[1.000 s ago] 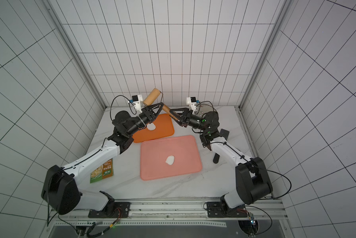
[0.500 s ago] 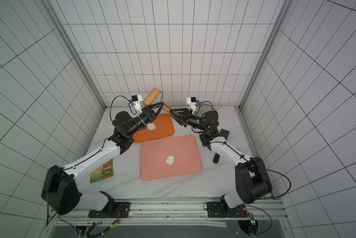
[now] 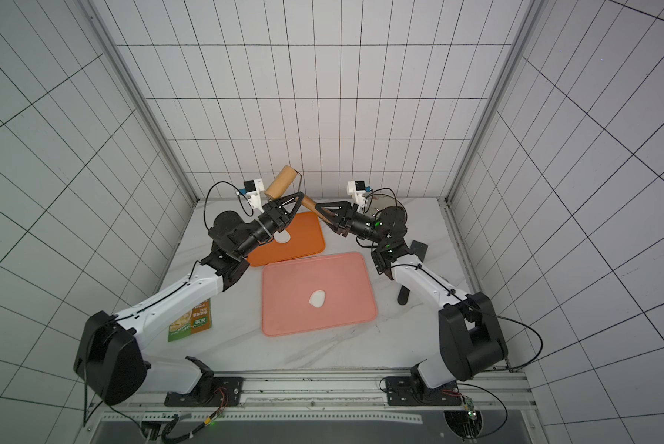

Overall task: Roll out the dumpling wrappers from the dough
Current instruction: Pick up the rolling pin from the center of the board.

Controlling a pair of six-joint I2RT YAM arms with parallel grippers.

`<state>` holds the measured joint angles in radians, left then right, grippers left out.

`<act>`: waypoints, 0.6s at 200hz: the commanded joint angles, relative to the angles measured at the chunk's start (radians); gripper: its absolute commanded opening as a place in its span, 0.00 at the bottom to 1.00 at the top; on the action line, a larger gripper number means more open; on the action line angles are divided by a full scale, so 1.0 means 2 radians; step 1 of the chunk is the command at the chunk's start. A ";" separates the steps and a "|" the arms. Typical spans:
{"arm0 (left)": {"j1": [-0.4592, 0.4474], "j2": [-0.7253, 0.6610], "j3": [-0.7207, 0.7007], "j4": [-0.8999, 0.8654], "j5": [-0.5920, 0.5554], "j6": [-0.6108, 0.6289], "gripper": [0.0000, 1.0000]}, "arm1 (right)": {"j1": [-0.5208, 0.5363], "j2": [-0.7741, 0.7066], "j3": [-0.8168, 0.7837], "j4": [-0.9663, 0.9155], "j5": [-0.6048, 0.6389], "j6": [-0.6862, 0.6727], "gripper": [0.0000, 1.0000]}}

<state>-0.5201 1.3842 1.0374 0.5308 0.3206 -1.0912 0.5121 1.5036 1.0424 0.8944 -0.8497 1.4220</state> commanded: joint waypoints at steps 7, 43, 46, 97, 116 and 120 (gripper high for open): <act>-0.002 -0.013 -0.004 0.007 0.000 0.016 0.00 | 0.002 0.001 0.033 0.016 0.011 -0.005 0.43; -0.004 -0.010 -0.005 0.007 -0.004 0.016 0.00 | 0.002 0.000 0.031 0.016 0.010 -0.005 0.39; -0.004 -0.009 -0.005 0.006 -0.005 0.016 0.00 | 0.003 0.000 0.031 0.016 0.009 -0.006 0.42; -0.006 -0.005 -0.002 0.006 -0.006 0.017 0.00 | 0.002 -0.005 0.031 -0.017 0.004 -0.022 0.31; -0.007 -0.004 -0.002 0.006 -0.007 0.018 0.00 | 0.003 -0.006 0.030 -0.017 0.004 -0.021 0.33; -0.007 -0.005 -0.002 0.005 -0.008 0.018 0.00 | 0.003 -0.006 0.030 -0.017 0.003 -0.021 0.33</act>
<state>-0.5278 1.3838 1.0332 0.5159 0.3019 -1.1061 0.5129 1.5024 1.0496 0.8665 -0.8478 1.3945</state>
